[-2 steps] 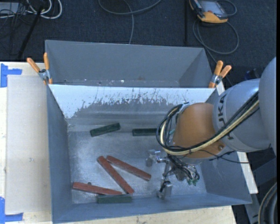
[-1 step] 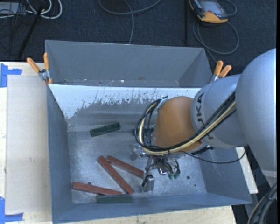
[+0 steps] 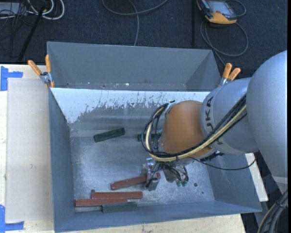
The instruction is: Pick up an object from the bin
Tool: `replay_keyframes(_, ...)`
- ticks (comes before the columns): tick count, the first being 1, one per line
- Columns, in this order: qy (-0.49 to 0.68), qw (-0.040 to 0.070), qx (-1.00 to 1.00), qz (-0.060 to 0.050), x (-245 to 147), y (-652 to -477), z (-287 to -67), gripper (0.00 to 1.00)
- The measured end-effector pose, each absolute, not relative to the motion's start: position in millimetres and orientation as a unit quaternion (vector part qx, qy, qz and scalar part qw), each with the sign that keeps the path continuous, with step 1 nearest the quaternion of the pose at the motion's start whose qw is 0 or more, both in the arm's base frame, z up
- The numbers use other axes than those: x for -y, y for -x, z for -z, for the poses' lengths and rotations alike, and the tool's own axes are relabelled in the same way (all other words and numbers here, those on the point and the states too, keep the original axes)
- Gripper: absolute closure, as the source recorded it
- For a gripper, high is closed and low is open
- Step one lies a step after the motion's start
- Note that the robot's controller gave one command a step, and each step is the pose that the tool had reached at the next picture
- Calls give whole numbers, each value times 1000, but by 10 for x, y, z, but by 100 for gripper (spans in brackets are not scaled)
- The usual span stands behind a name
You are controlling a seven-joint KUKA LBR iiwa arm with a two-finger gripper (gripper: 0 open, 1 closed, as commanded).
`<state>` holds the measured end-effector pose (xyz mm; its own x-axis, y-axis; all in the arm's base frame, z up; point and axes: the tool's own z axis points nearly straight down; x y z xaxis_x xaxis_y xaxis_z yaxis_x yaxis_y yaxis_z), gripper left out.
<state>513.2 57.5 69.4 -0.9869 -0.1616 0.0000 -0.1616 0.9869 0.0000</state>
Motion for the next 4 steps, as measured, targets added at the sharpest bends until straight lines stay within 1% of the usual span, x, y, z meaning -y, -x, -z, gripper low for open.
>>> replay_keyframes(1,82,0,-997,0,-575,-5132,-694,0)
replay_keyframes(2,83,0,-997,0,-575,-5131,-694,100)
replay_keyframes(3,83,0,-997,0,-574,-5131,-693,0)
replay_keyframes(4,84,0,-997,0,-574,-5133,-696,100)
